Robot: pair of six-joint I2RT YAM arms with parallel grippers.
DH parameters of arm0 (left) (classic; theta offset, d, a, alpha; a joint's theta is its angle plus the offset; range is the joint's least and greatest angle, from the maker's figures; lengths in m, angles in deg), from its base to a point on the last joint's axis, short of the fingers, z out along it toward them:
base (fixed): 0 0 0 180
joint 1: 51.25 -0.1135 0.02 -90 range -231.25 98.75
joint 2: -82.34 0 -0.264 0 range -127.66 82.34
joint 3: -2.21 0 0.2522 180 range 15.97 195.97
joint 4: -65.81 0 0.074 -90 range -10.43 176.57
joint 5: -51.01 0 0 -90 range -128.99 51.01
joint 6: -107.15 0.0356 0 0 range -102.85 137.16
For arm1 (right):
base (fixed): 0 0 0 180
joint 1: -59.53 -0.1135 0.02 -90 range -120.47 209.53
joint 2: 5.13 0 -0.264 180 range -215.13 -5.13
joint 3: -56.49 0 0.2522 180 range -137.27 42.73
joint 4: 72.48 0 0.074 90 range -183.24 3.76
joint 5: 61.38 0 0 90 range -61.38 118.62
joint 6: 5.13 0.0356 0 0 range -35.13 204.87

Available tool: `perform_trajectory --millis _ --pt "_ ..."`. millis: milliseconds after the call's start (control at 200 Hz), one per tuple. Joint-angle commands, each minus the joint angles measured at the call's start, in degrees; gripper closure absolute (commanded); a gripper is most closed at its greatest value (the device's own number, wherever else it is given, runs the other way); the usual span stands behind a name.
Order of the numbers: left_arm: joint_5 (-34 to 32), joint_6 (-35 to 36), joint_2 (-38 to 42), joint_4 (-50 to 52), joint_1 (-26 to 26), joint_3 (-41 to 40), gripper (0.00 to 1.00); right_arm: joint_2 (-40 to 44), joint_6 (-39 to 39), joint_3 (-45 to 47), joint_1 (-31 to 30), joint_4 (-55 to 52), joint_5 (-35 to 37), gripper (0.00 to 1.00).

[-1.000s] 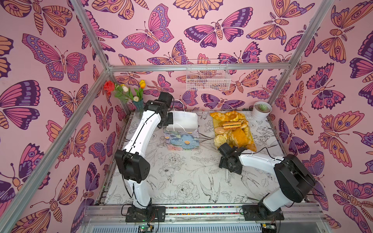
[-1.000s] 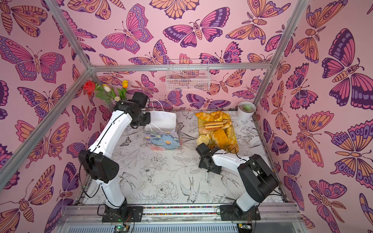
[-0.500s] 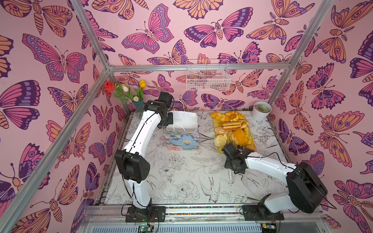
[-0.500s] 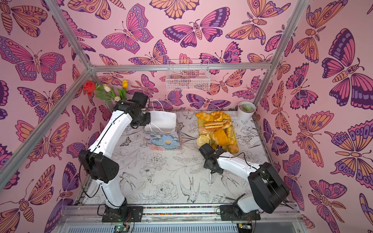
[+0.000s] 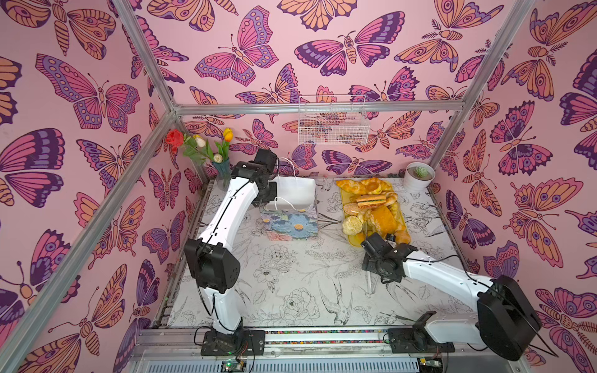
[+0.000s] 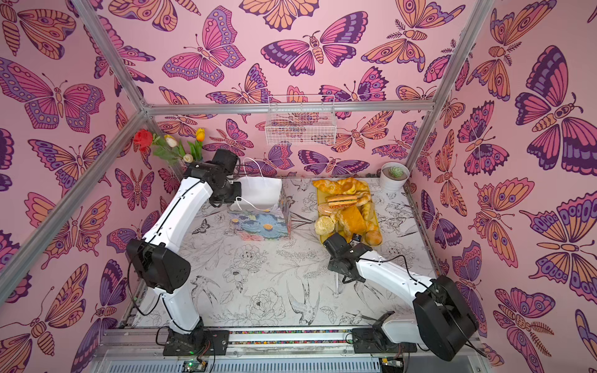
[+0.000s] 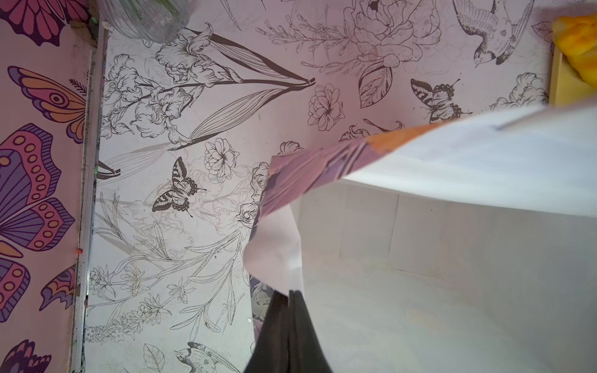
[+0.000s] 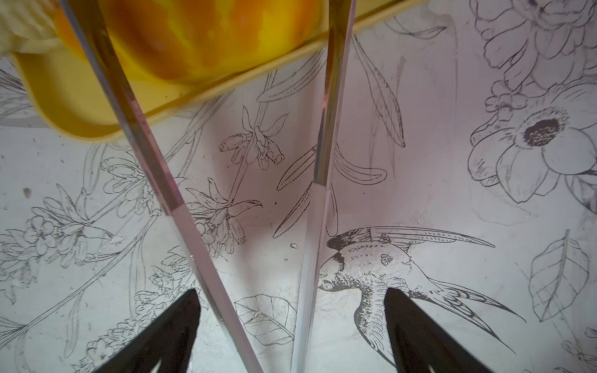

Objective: Pack bread into a paper bag
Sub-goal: Pick up the fake bread from the plate.

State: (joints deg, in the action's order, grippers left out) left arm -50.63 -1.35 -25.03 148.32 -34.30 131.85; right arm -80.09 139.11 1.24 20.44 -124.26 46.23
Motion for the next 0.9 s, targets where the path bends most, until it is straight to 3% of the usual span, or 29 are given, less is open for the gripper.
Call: perform_trajectory --millis 0,290,646,761,896 --pt "-0.69 -0.46 1.64 0.59 0.36 -1.22 0.96 2.07 -1.25 1.08 -0.28 4.52 -1.1 0.03" --pt "-0.31 -0.52 1.38 0.4 0.76 -1.28 0.97 -1.94 -3.23 4.5 -0.28 18.36 -0.99 0.03" --pt "-0.4 -0.49 1.38 -0.96 0.98 -3.38 0.97 -6.07 -1.52 6.53 -0.32 21.72 1.91 0.05" --pt "-0.49 -0.59 1.42 -1.12 0.98 -3.79 0.97 -6.25 -1.65 6.43 -0.35 21.87 1.9 0.1" --pt "-0.89 -0.41 1.38 -1.21 0.98 -4.0 0.97 -5.74 -1.83 6.81 -0.37 22.21 1.82 0.28"
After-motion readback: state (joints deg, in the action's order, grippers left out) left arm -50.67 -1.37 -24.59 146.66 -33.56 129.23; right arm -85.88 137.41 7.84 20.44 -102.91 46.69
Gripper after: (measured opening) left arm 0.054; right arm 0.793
